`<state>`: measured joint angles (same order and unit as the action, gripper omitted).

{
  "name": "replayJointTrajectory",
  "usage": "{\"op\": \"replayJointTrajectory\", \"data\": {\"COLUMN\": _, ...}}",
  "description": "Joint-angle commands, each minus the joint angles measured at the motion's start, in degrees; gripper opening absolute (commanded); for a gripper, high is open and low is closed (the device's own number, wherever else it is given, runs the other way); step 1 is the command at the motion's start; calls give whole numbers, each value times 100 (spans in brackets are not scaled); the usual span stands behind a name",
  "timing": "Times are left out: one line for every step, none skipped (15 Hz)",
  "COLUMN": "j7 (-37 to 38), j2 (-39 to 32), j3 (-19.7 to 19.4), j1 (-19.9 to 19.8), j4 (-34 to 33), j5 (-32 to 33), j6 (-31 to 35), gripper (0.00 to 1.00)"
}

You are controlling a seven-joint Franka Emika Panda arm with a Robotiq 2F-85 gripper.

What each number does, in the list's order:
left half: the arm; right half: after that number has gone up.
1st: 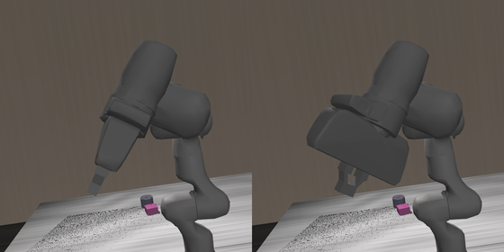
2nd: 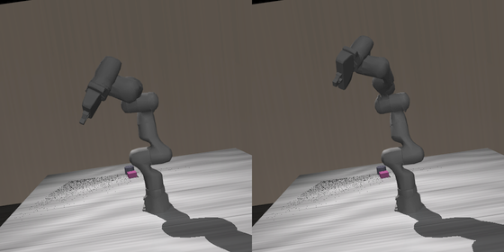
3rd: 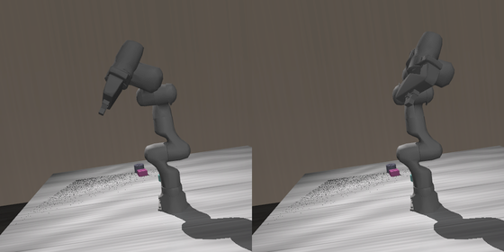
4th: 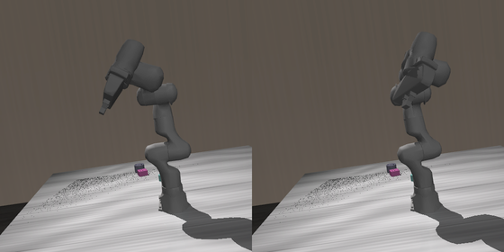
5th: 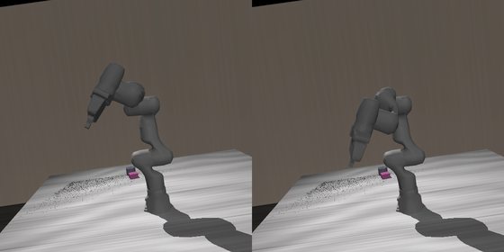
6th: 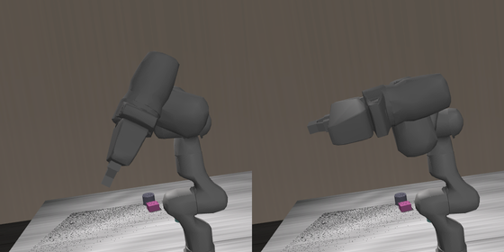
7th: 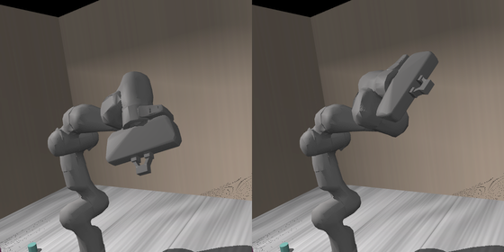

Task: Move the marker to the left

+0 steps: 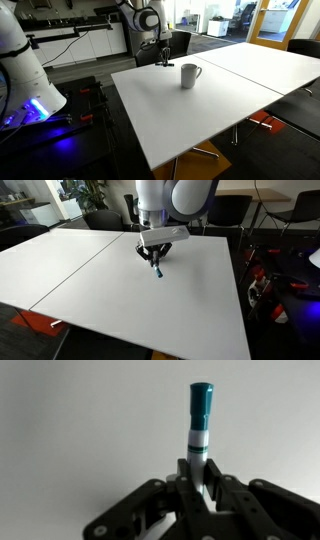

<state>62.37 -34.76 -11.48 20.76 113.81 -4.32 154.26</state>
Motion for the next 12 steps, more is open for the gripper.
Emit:
{"op": "replayJointTrajectory", "data": {"j7": -31, "j2": -91, "j3": 232, "j1": -332, "j4": -658, "j5": 84, "j6": -540, "gripper": 5}}
{"op": "replayJointTrajectory", "data": {"j7": -3, "j2": -171, "j3": 245, "j1": -353, "j4": -855, "j5": 119, "j6": -613, "gripper": 5}}
{"op": "replayJointTrajectory", "data": {"j7": 38, "j2": -258, "j3": 249, "j1": -367, "j4": -1037, "j5": 154, "j6": -662, "gripper": 5}}
{"op": "replayJointTrajectory", "data": {"j7": 12, "j2": -347, "j3": 281, "j1": -399, "j4": -1234, "j5": 194, "j6": -756, "gripper": 5}}
{"op": "replayJointTrajectory", "data": {"j7": -20, "j2": -458, "j3": 312, "j1": -420, "j4": -1444, "j5": 246, "j6": -849, "gripper": 5}}
{"op": "replayJointTrajectory", "data": {"j7": -24, "j2": -562, "j3": 320, "j1": -410, "j4": -1625, "j5": 315, "j6": -915, "gripper": 5}}
{"op": "replayJointTrajectory", "data": {"j7": -56, "j2": -681, "j3": 340, "j1": -408, "j4": -1829, "j5": 374, "j6": -1021, "gripper": 5}}
{"op": "replayJointTrajectory", "data": {"j7": -84, "j2": -805, "j3": 352, "j1": -397, "j4": -2024, "j5": 434, "j6": -1106, "gripper": 5}}
{"op": "replayJointTrajectory", "data": {"j7": -132, "j2": -937, "j3": 386, "j1": -400, "j4": -2225, "j5": 490, "j6": -1182, "gripper": 5}}
{"op": "replayJointTrajectory", "data": {"j7": -159, "j2": -1068, "j3": 408, "j1": -396, "j4": -2406, "j5": 540, "j6": -1236, "gripper": 5}}
{"op": "replayJointTrajectory", "data": {"j7": -223, "j2": -1203, "j3": 443, "j1": -410, "j4": -2596, "j5": 578, "j6": -1277, "gripper": 5}}
{"op": "replayJointTrajectory", "data": {"j7": -248, "j2": -1336, "j3": 455, "j1": -413, "j4": -2777, "j5": 607, "j6": -1309, "gripper": 5}}
